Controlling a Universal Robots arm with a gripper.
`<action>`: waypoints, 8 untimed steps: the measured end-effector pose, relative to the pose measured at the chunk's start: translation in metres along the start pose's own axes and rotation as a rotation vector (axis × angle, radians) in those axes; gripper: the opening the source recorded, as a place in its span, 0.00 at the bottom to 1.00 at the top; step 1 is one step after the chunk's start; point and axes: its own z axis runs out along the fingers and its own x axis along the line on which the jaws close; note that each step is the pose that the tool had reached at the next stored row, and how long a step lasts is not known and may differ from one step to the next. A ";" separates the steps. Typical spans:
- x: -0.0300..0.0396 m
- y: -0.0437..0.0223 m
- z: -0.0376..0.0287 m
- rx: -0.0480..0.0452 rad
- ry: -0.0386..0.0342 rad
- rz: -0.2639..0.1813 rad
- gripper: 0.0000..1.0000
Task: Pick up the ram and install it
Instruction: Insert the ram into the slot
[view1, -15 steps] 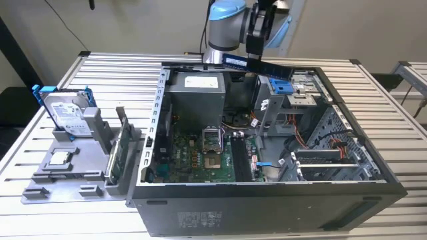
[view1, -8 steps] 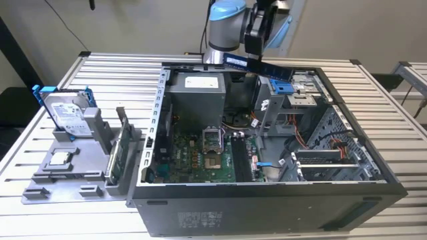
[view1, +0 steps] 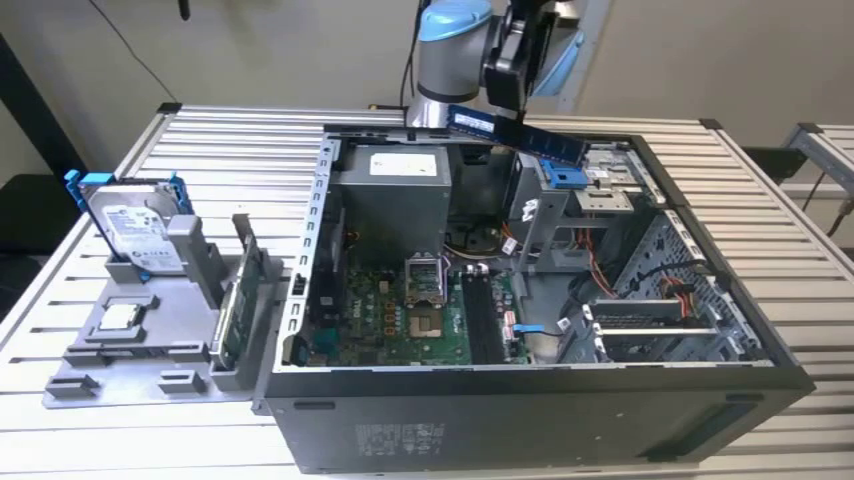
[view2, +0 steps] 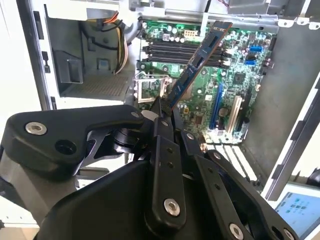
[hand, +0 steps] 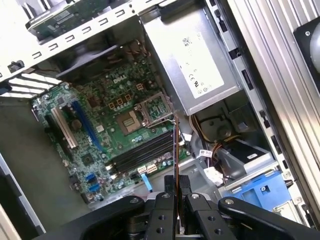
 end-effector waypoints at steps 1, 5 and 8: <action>0.0000 0.0000 0.0000 0.0002 0.0000 0.007 0.14; 0.0000 0.0000 0.0000 0.0009 0.0003 0.032 0.14; 0.0000 0.0000 0.0000 0.0015 0.0004 0.051 0.14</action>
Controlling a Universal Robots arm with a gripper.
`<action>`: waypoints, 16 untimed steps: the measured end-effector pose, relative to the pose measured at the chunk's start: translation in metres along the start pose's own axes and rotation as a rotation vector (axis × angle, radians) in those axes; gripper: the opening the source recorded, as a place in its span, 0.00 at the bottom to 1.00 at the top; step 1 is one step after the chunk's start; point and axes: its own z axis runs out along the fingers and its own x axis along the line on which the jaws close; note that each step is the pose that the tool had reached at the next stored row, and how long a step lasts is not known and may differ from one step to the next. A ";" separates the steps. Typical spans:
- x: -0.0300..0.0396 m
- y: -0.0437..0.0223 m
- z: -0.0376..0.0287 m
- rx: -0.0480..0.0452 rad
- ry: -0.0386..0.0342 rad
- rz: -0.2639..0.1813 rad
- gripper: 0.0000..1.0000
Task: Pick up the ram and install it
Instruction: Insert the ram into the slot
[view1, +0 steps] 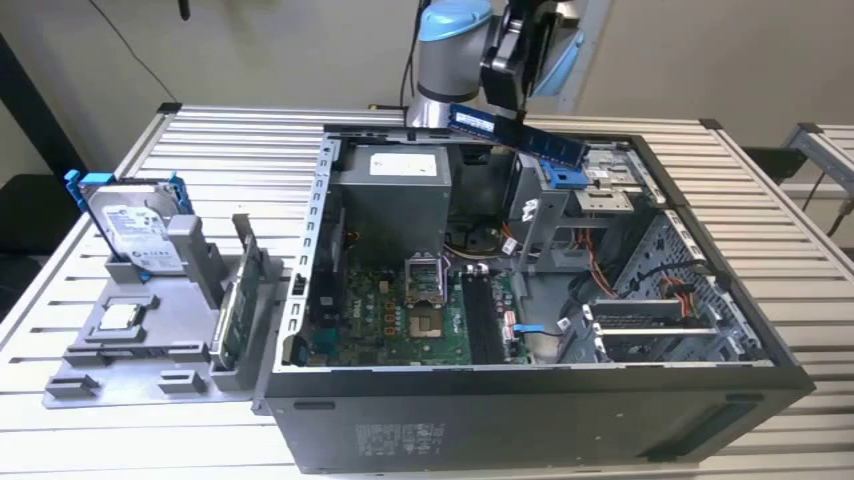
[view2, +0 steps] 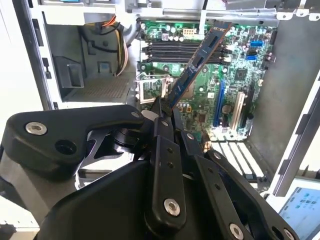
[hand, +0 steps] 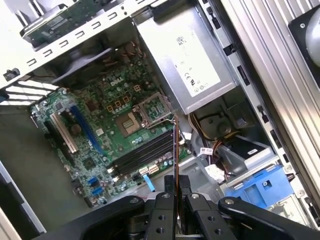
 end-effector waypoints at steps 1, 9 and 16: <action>0.0000 0.0000 0.0000 0.0002 0.0000 0.006 0.14; 0.0000 0.0000 0.0001 0.0017 0.0005 0.056 0.14; 0.0001 -0.0008 0.0005 0.0032 0.0010 0.107 0.14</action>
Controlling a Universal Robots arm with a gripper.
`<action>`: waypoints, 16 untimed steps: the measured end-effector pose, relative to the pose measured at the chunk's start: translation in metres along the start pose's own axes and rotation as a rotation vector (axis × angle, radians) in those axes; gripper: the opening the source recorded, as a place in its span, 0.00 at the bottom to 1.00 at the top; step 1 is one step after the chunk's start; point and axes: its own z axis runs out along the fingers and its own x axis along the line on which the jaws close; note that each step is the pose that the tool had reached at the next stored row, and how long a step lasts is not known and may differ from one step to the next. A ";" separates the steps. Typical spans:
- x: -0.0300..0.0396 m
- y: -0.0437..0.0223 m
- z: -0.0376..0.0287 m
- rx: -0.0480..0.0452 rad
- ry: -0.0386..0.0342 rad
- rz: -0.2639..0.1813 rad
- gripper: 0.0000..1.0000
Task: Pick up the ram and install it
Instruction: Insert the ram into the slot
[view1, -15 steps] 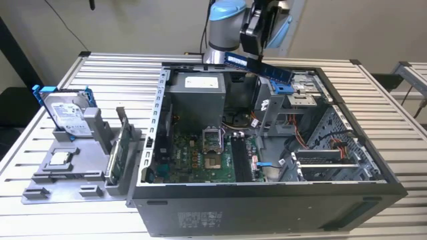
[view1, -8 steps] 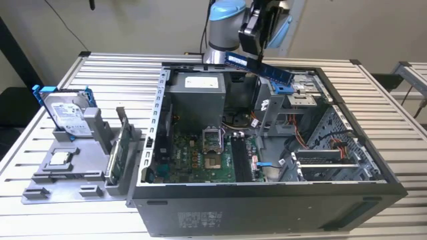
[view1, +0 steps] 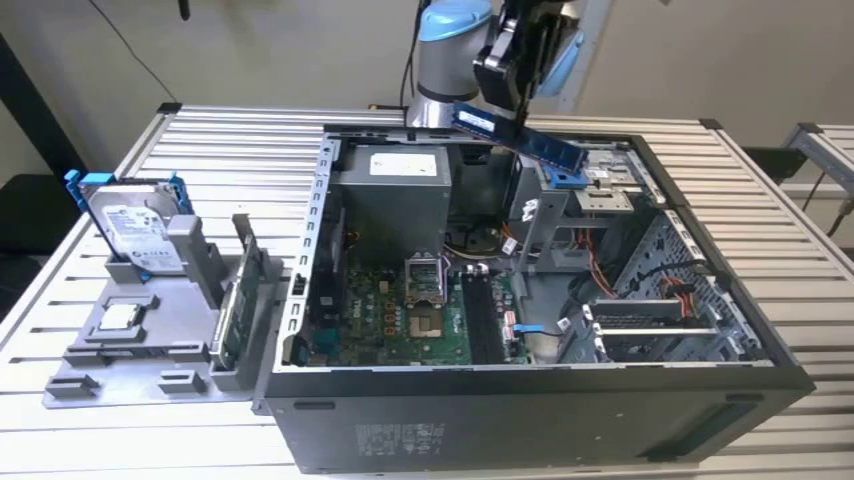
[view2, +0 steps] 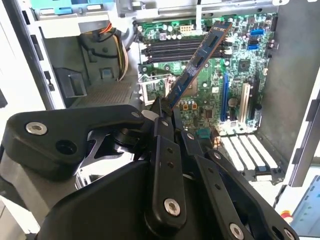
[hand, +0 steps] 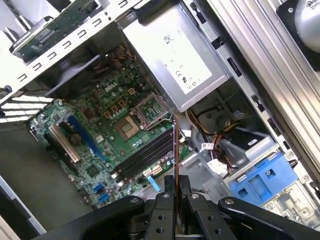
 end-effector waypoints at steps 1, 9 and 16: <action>0.0000 -0.0006 0.0000 0.0001 0.0001 0.003 0.14; 0.0033 -0.0080 0.0009 0.0006 0.0002 0.018 0.14; 0.0079 -0.0149 0.0017 0.0009 0.0003 0.031 0.14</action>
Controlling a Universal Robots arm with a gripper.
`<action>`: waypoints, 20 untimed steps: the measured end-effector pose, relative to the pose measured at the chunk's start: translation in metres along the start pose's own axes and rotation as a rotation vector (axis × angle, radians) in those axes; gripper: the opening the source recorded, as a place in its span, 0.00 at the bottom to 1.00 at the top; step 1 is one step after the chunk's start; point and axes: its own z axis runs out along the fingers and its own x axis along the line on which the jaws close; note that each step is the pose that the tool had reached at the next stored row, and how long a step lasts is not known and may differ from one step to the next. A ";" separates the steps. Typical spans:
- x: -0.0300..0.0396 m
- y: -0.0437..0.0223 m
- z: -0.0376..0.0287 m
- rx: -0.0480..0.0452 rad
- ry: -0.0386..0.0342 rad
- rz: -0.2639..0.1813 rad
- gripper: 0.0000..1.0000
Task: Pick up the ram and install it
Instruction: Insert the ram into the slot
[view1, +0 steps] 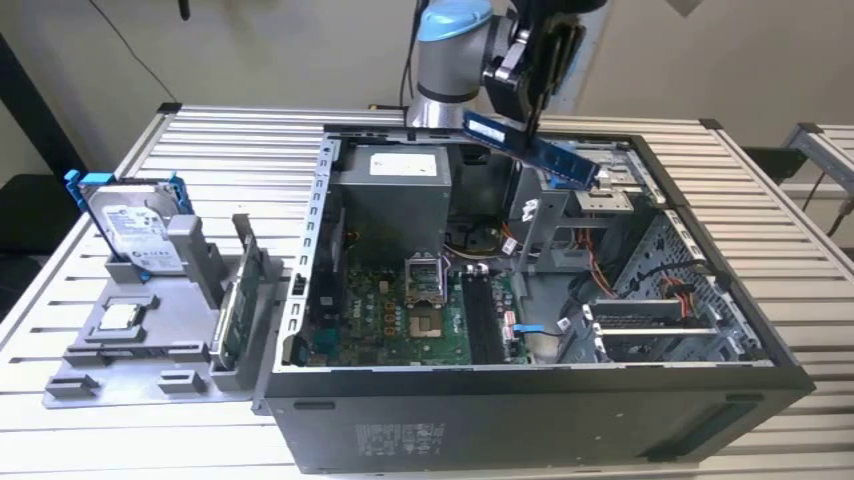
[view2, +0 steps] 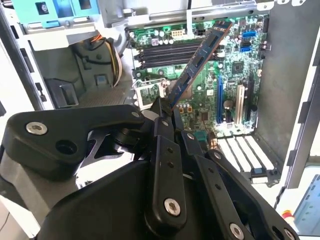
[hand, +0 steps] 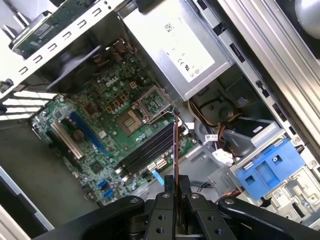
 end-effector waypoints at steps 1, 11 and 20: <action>0.0006 -0.0010 0.0001 0.0001 0.0000 0.002 0.14; 0.0049 -0.0071 0.0010 0.0010 0.0003 0.034 0.14; 0.0056 -0.0077 0.0017 0.0038 0.0014 0.124 0.14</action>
